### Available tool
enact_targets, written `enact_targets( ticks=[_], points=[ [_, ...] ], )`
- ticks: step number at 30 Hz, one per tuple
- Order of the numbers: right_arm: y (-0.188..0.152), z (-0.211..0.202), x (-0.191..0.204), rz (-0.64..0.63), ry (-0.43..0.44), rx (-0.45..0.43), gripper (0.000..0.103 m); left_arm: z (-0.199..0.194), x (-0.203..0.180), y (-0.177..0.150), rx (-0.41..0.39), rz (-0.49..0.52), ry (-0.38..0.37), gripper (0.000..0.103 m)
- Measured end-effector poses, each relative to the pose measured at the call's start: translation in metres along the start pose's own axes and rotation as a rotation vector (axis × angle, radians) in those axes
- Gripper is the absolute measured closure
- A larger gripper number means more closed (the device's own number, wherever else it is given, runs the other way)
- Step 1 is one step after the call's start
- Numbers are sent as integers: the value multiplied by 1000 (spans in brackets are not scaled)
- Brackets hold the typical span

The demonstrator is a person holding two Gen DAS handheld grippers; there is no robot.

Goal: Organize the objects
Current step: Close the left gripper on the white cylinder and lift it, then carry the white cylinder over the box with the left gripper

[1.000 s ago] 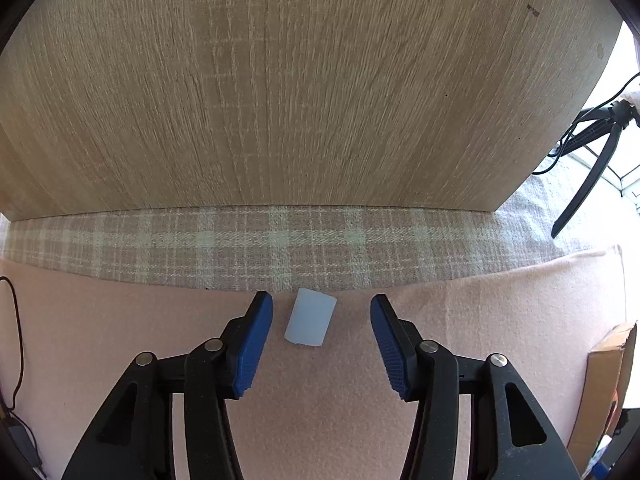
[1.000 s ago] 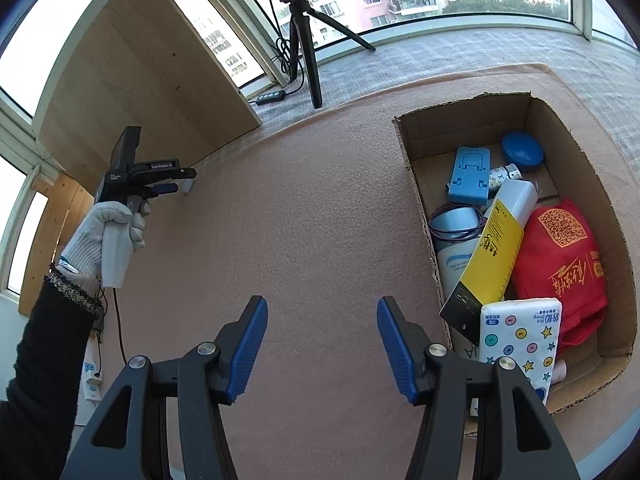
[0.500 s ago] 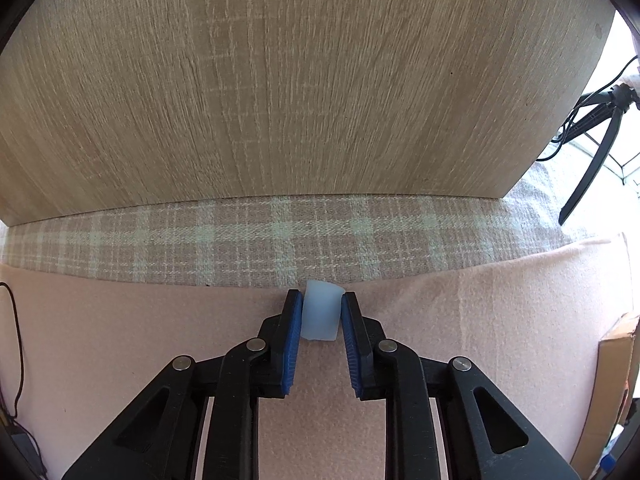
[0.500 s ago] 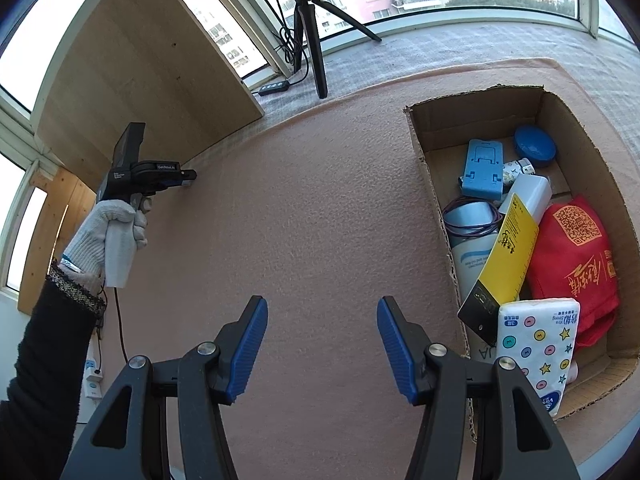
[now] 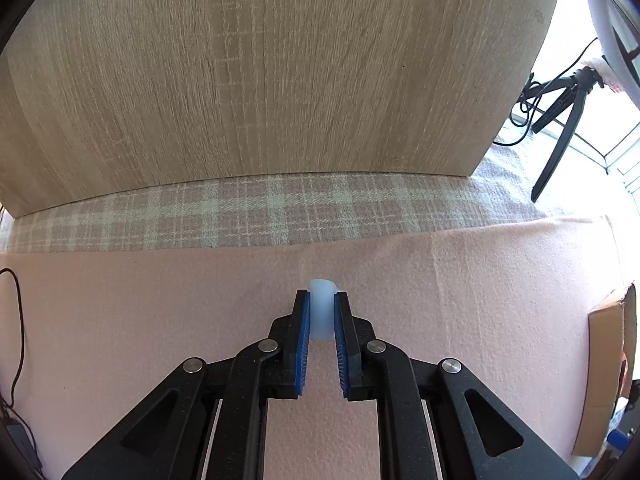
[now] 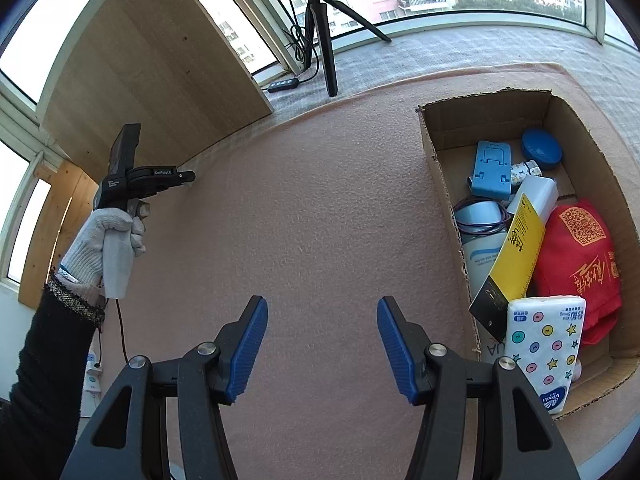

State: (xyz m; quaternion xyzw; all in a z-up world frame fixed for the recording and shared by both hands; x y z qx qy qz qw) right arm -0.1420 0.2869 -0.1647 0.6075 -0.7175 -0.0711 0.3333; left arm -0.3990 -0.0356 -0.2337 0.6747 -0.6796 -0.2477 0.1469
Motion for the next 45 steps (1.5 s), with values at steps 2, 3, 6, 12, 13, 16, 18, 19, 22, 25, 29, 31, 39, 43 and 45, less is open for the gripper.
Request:
enact_targets(
  ticks=[2, 3, 6, 12, 13, 16, 18, 19, 22, 25, 29, 31, 39, 43, 45],
  points=[
    [-1, 1, 2, -2, 6, -1, 50, -12, -8, -10, -7, 13, -17, 91],
    [-1, 0, 2, -4, 8, -2, 50, -17, -12, -15, -11, 27, -22, 91],
    [-2, 0, 4, -10, 13, -8, 50, -30, -32, -30, -16, 77, -35, 91],
    [-1, -8, 6, -36, 6, -42, 50, -69, -75, -69, -35, 131, -95, 91],
    [-1, -10, 6, -41, 3, -49, 50, -70, -88, -73, -40, 144, -105, 91],
    [-2, -15, 5, -54, -9, -69, 50, -92, -111, -84, -58, 180, -132, 91],
    [-4, -20, 4, -64, -18, -83, 50, -103, -128, -91, -66, 188, -158, 91],
    [-6, -23, 3, -70, -21, -87, 50, -108, -137, -93, -73, 203, -165, 91],
    [-9, -32, 1, -88, -32, -100, 50, -127, -170, -102, -92, 268, -185, 91],
    [-12, -43, -4, -107, -54, -122, 50, -147, -202, -112, -112, 303, -219, 91],
    [-16, -58, -15, -101, -78, -152, 50, -162, -249, -125, -128, 351, -264, 91],
    [-20, -66, -21, -90, -84, -159, 50, -168, -273, -133, -124, 376, -290, 91],
    [-37, -89, -59, -23, -117, -173, 50, -174, -360, -150, -113, 423, -394, 90],
    [-44, -94, -77, 4, -139, -171, 50, -168, -395, -154, -98, 441, -423, 90],
    [-46, -97, -84, 16, -146, -172, 50, -164, -409, -154, -95, 451, -428, 90]
  ],
)
Point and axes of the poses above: each gripper's, at about its wrist camera, not at the fingertips, and z roughly the way its jaws point, x to its left, y to its top, the point moved 8 cm from there along z, roughly the way its jaws point, and after that the axes turned 11 degrees about -x, right-handed, at the moved point
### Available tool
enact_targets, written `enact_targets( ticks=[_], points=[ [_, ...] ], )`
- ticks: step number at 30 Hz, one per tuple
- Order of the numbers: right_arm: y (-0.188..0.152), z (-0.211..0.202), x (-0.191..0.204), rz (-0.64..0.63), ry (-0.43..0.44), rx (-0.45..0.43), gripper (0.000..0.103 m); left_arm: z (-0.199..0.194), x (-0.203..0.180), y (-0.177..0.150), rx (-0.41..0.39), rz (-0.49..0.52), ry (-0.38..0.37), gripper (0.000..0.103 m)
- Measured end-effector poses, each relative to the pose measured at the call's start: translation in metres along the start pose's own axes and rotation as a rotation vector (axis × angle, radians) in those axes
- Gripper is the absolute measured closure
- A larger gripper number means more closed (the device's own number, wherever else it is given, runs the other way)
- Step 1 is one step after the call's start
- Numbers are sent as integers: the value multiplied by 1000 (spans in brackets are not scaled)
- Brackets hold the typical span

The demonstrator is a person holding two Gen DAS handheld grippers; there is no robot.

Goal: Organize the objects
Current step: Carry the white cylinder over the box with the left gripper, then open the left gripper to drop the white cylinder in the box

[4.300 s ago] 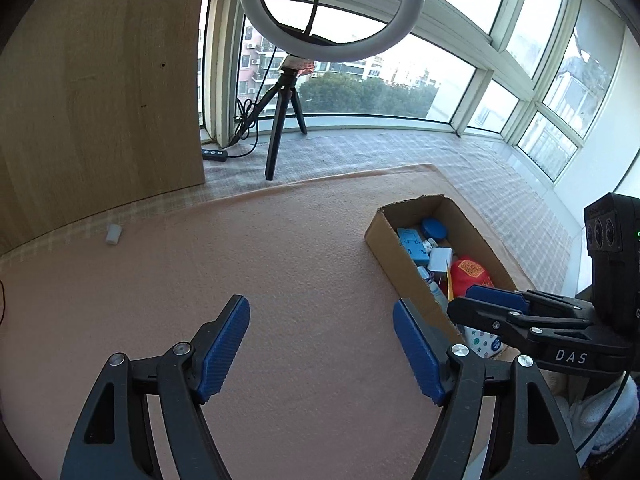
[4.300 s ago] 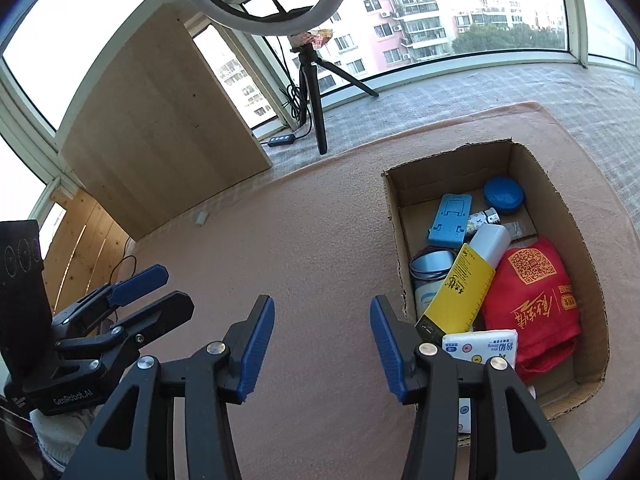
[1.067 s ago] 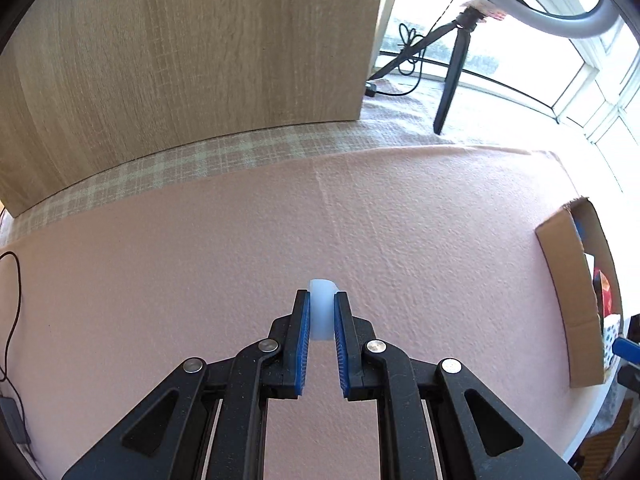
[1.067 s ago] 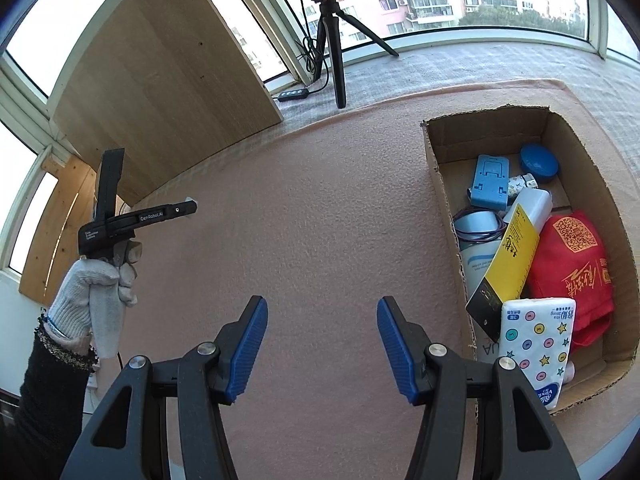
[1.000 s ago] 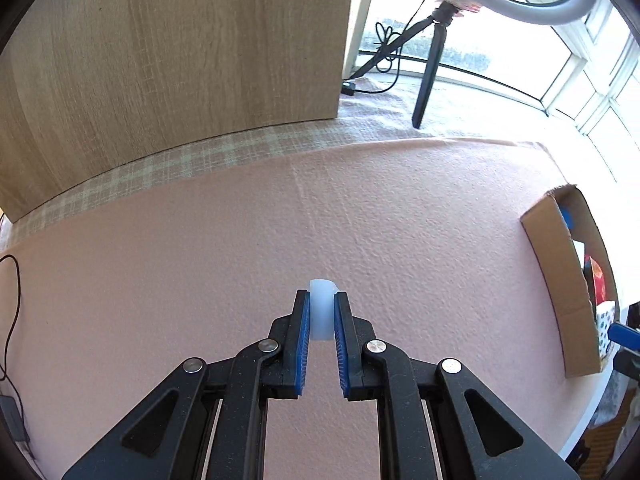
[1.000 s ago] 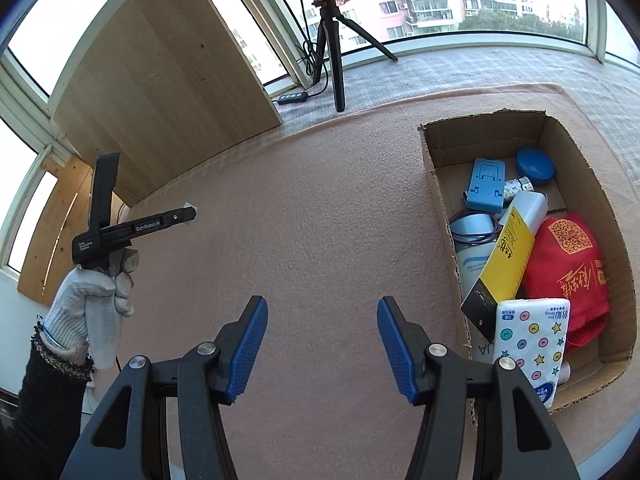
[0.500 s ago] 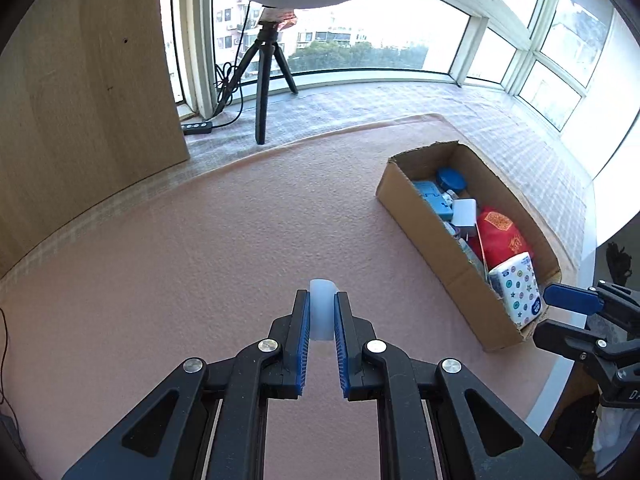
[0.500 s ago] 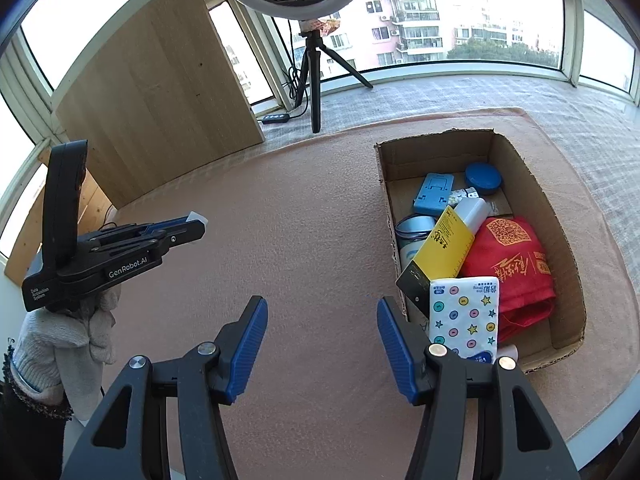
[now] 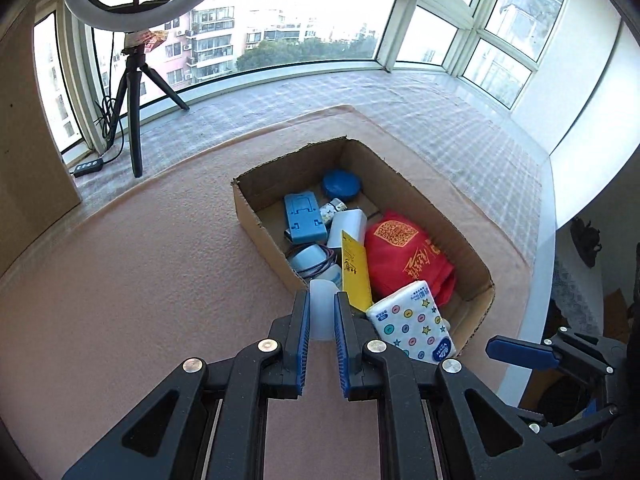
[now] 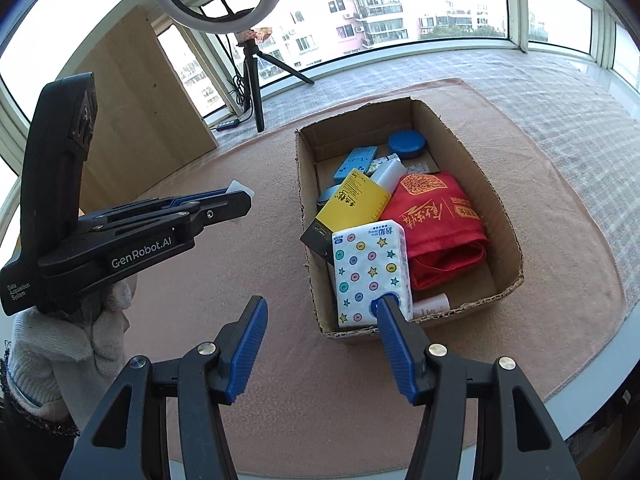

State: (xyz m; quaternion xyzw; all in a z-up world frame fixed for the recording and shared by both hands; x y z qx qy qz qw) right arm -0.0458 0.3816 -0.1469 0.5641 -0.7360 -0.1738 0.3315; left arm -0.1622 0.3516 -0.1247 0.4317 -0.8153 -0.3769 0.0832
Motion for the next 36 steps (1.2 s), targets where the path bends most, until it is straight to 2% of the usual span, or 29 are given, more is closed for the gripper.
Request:
enact_targets(
  ticks=[12, 23, 25, 26, 27, 29, 36],
  points=[
    [0, -5, -27, 24, -21, -3, 50, 33, -45, 28, 12, 51, -43, 89],
    [3, -4, -35, 27, -28, -2, 50, 48, -61, 40, 13, 82, -55, 86],
    [3, -3, -37, 30, -31, -2, 50, 48, -63, 41, 8, 83, -61, 83],
    [3, -3, -37, 31, -31, -1, 50, 48, -63, 43, 3, 82, -60, 76],
    [4, -3, -38, 32, -31, 0, 50, 47, -63, 44, -2, 78, -57, 64],
    [4, -3, -39, 32, -32, 0, 50, 45, -61, 47, -10, 64, -58, 47],
    [4, -3, -38, 31, -31, 1, 50, 35, -52, 48, -20, 60, -45, 45]
  ],
)
Point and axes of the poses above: each gripper's, at about its wrist camera, not at the fingertips, and z roughly the way its jaws point, x to its left, y to its top, the point moved 8 cm from there along z, roughly the way its jaws point, and after that the axes turned 11 degrees about -x, right-handed, at the moved point
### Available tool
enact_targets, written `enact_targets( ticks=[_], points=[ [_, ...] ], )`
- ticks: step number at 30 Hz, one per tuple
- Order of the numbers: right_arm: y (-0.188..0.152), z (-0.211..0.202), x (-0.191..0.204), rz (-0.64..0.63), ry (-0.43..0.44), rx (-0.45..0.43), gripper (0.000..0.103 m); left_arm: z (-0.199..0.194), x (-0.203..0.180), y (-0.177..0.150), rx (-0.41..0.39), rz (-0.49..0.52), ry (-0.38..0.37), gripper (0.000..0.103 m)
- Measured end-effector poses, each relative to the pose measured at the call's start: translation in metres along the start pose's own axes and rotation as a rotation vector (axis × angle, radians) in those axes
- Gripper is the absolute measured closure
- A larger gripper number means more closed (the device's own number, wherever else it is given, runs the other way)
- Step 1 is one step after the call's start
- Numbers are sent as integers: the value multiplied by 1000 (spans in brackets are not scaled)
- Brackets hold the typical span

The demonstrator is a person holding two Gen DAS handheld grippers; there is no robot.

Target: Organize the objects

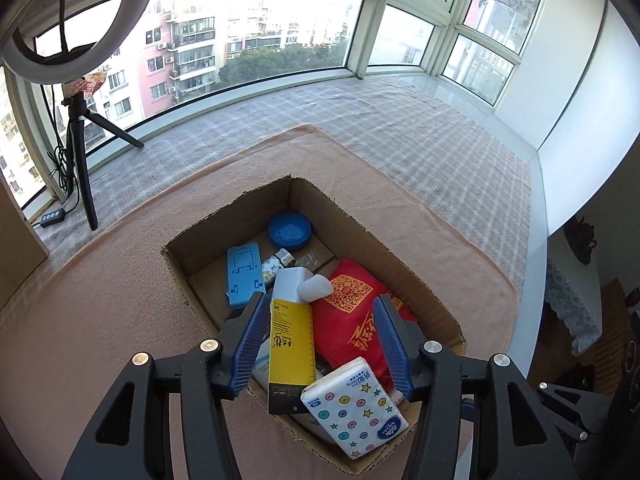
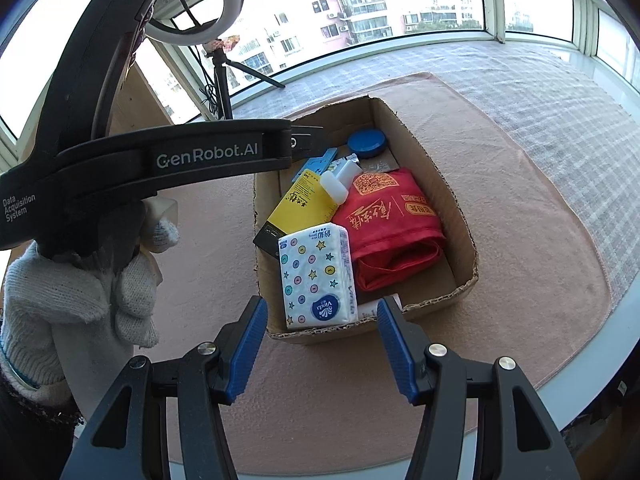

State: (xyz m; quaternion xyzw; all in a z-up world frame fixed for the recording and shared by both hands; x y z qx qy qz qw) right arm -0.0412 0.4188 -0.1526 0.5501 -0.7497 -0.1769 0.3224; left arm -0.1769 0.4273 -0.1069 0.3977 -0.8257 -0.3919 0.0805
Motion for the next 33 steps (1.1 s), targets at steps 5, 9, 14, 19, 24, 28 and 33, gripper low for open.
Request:
enact_targets(
  ticks=[5, 9, 14, 19, 24, 28, 33],
  points=[
    [-2, 1, 9, -10, 6, 3, 50, -15, 17, -5, -12, -26, 25, 45],
    [-3, 3, 20, -22, 16, 4, 50, -36, 41, -12, -27, -63, 68, 44],
    [-5, 6, 43, -51, 36, 7, 50, -72, 76, -22, -59, -82, 145, 38],
    [-7, 11, 71, -88, 62, 13, 50, -111, 110, -33, -88, -126, 208, 26],
    [-8, 17, 100, -124, 87, 12, 41, -146, 142, -56, -94, -159, 287, 21],
    [-6, 19, 123, -153, 104, -2, 35, -175, 165, -79, -103, -196, 353, 18],
    [-3, 24, 151, -192, 123, -18, 31, -208, 190, -110, -114, -260, 433, 16]
  ],
)
Point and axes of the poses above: each gripper's, at about its wrist camera, not at the fingertips, and z roughly the way its jaws point, x to its left, y to its top, the point moved 8 cm from there along z, roughly the way its jaws point, and after that the axes turned 11 degrees about -x, right-handed, at the moved point
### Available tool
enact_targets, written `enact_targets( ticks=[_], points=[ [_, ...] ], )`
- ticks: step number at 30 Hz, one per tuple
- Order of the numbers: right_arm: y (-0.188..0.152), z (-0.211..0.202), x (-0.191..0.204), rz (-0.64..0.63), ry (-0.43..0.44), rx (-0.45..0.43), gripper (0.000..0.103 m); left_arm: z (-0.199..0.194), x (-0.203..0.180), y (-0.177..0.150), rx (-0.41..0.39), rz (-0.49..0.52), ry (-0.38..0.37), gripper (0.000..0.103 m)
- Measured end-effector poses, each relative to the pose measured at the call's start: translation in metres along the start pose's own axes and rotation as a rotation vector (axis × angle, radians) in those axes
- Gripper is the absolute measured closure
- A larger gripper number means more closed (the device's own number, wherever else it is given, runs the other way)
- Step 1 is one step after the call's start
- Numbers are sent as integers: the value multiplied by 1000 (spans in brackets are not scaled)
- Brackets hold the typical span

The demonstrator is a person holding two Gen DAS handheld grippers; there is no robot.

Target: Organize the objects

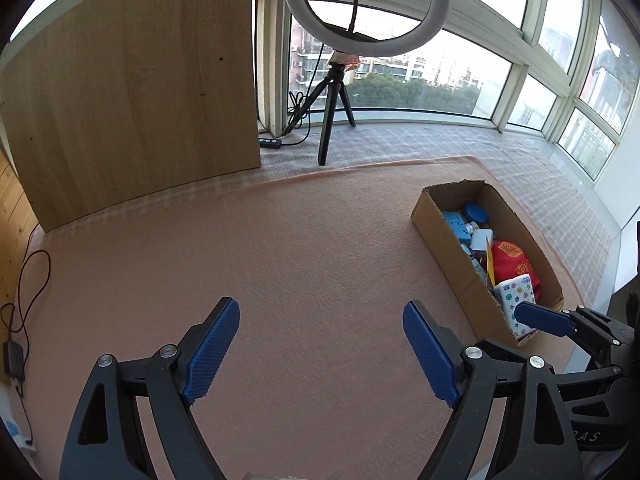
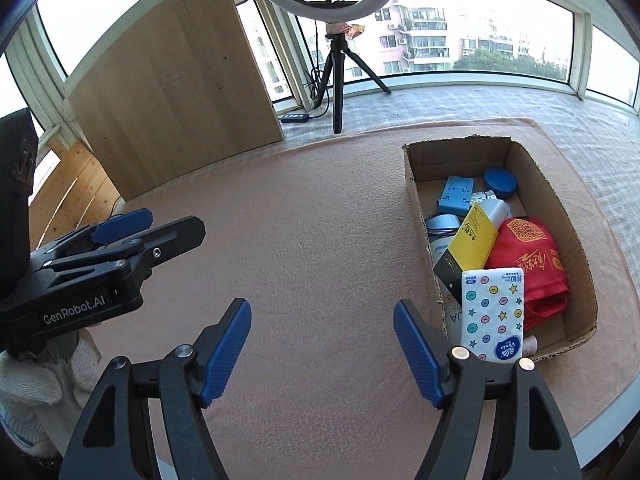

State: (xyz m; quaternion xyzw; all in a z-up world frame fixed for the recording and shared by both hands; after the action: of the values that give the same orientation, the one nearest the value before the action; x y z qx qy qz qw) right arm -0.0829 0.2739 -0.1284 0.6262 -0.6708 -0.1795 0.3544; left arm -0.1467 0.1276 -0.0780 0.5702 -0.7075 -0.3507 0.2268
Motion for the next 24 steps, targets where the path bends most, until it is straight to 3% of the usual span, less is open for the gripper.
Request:
enact_targets(
  ticks=[9, 15, 24],
  points=[
    [3, 13, 36, -68, 27, -6, 30, -32, 50, -36, 10, -60, 112, 13],
    [1, 15, 51, -114, 25, -19, 30, -52, 67, -51, 16, -127, 144, 13],
    [-3, 11, 68, -183, 8, -56, 30, -70, 79, -54, -3, -146, 169, 13]
  ],
)
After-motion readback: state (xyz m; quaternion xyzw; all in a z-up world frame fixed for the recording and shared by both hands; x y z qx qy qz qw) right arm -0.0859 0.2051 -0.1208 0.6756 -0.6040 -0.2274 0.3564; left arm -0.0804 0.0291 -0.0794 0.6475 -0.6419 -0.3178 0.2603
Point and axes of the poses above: each gripper's, at about its wrist camera, not at the fingertips, and z roughly the way its jaws point, x to its left, y to its top, the point moved 8 cm from there along z, roughly the way its jaws point, and after that the axes turned 11 degrees about -x, right-handed, at the moved point
